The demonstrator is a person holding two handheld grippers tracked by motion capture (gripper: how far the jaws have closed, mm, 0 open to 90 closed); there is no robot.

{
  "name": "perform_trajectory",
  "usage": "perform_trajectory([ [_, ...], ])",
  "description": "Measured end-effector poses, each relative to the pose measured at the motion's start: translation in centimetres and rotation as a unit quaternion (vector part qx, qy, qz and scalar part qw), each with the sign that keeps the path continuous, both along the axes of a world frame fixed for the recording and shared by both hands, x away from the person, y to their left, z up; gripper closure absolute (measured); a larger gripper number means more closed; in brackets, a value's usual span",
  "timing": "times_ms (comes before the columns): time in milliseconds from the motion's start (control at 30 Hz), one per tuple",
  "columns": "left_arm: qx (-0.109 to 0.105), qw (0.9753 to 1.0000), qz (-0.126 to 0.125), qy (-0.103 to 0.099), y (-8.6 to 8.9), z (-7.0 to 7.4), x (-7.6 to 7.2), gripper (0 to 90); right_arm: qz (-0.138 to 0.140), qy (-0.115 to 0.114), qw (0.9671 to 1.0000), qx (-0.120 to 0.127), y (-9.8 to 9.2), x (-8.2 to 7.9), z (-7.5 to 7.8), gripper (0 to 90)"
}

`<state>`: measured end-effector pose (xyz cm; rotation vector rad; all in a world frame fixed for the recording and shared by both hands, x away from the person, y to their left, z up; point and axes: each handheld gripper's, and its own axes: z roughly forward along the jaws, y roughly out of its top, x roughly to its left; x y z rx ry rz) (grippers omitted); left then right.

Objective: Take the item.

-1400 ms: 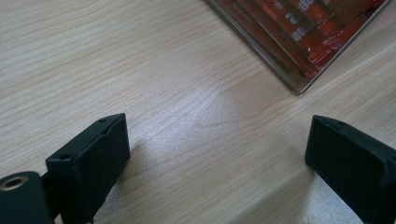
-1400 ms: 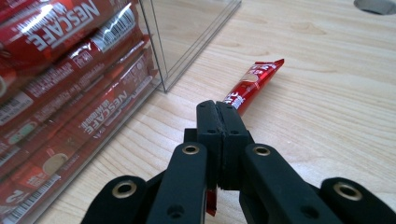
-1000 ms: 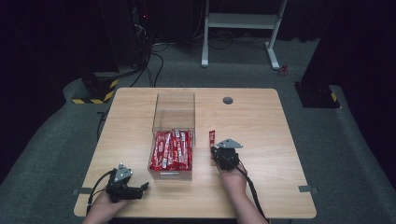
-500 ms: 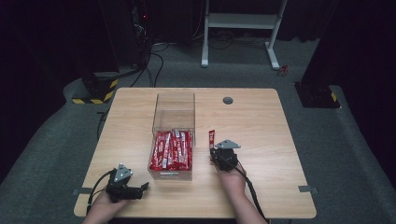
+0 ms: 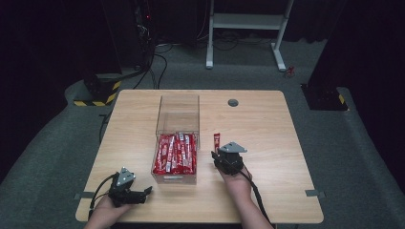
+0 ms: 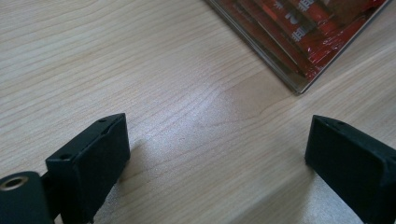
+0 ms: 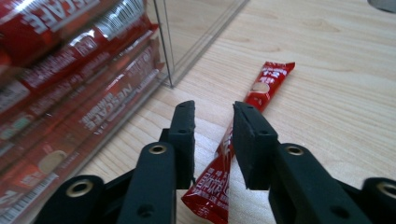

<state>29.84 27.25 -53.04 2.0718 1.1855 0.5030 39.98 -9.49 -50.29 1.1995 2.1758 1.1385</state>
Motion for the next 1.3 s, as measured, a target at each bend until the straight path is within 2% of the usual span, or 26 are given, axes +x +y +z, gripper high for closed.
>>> perform_trajectory([
  [100,-0.001,1.0000,0.001,0.001,0.0,0.0,0.0,6.9,0.005,-0.005,1.0000,-0.001,-0.1,-0.1,0.4,60.3],
  [367,0.001,1.0000,0.000,0.000,0.0,0.0,0.0,6.9,-0.001,-0.013,0.9999,0.009,-0.5,-0.4,1.1,34.8],
  [400,0.001,1.0000,0.000,0.000,0.0,0.0,0.0,6.9,-0.001,-0.013,0.9999,0.009,-0.5,-0.4,1.1,34.8],
  [500,0.002,1.0000,0.000,0.000,0.0,0.0,0.0,6.9,-0.011,-0.018,0.9997,0.011,-0.7,-0.6,1.4,24.5],
  [633,0.002,1.0000,0.000,0.000,0.0,0.0,0.0,6.9,-0.014,-0.022,0.9996,0.005,-0.9,-0.8,1.6,17.8],
  [833,0.001,1.0000,0.000,0.000,0.0,0.0,0.0,6.9,-0.013,-0.017,0.9997,0.012,-1.4,-1.0,2.0,16.7],
  [867,0.000,1.0000,0.000,0.000,0.0,0.0,0.0,6.9,-0.012,-0.016,0.9996,0.018,-1.7,-1.1,2.2,16.7],
  [1167,0.001,1.0000,0.000,-0.001,0.0,0.0,0.0,6.8,-0.018,-0.018,0.9996,0.015,-3.5,-1.6,2.6,16.6],
  [1300,0.001,1.0000,0.000,-0.001,0.0,0.0,0.0,6.9,-0.023,-0.017,0.9993,0.024,-4.7,-2.0,2.7,17.0],
])
